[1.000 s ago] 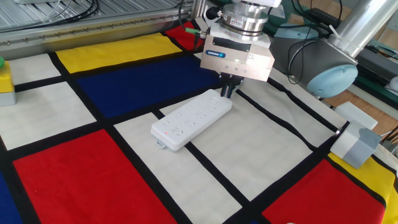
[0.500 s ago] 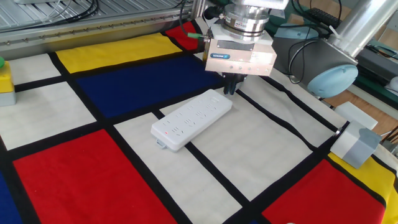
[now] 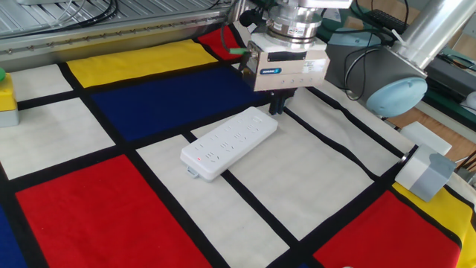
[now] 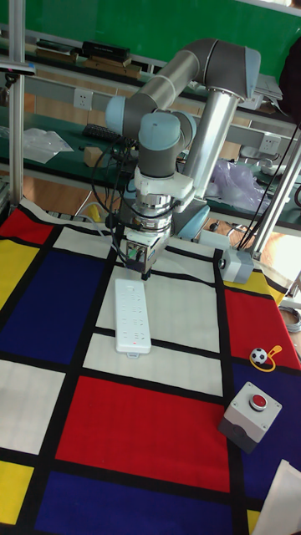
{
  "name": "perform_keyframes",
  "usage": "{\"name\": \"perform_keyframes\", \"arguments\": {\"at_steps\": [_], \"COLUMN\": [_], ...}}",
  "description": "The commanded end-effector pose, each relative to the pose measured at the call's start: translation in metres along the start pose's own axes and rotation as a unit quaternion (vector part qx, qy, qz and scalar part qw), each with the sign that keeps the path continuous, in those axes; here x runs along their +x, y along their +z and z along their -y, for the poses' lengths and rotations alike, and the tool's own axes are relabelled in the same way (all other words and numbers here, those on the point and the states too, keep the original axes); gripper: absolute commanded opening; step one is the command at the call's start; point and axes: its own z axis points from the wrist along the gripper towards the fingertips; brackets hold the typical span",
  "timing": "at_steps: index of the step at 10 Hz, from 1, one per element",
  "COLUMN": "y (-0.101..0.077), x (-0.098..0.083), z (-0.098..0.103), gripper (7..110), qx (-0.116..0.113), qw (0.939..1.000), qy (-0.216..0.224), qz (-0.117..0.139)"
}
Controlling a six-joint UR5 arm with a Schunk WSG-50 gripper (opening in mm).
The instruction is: Turn off the power strip by pressing the button
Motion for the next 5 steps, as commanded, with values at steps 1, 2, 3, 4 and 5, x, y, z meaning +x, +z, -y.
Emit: {"name": "perform_keyframes", "arguments": {"at_steps": [1, 2, 3, 4, 5], "y": [0.000, 0.001, 0.002, 0.003, 0.003], "x": [0.027, 0.031, 0.031, 0.037, 0.043], "z": [-0.003, -0.004, -0.008, -0.011, -0.007], "gripper": [7, 7, 7, 7, 7], "qx": [0.005, -0.002, -0.012, -0.021, -0.015], "qw": [0.9948, 0.9929, 0.9916, 0.9914, 0.9937], "qy": [-0.097, -0.115, -0.126, -0.125, -0.103], "qz": [-0.031, -0.033, -0.029, -0.032, -0.042]}}
